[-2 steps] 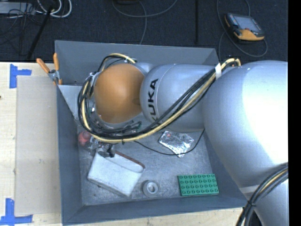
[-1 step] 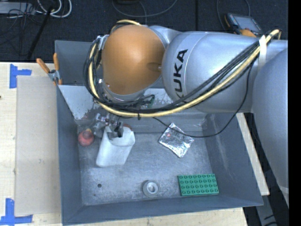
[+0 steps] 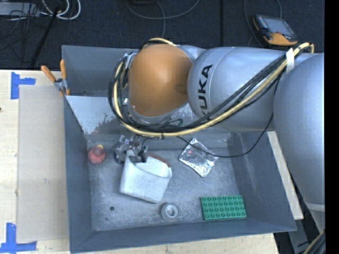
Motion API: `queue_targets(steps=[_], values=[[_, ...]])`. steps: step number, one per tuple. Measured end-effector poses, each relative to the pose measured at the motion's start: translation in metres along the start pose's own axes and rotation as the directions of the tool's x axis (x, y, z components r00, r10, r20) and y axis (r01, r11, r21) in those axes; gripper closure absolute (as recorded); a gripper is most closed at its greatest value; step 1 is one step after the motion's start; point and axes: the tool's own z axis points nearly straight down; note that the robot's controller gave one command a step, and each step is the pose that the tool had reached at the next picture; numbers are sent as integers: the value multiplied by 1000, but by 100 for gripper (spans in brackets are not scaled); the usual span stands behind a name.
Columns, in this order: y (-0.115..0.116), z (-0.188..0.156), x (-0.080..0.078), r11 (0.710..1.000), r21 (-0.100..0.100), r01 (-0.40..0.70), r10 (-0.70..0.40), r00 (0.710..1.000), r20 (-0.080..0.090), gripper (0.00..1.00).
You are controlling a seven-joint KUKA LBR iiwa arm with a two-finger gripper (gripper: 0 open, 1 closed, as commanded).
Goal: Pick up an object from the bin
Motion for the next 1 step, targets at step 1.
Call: queue_targets(steps=[1], values=[[-5,-118,-1,1000,10,-1,1,1000,10,100]])
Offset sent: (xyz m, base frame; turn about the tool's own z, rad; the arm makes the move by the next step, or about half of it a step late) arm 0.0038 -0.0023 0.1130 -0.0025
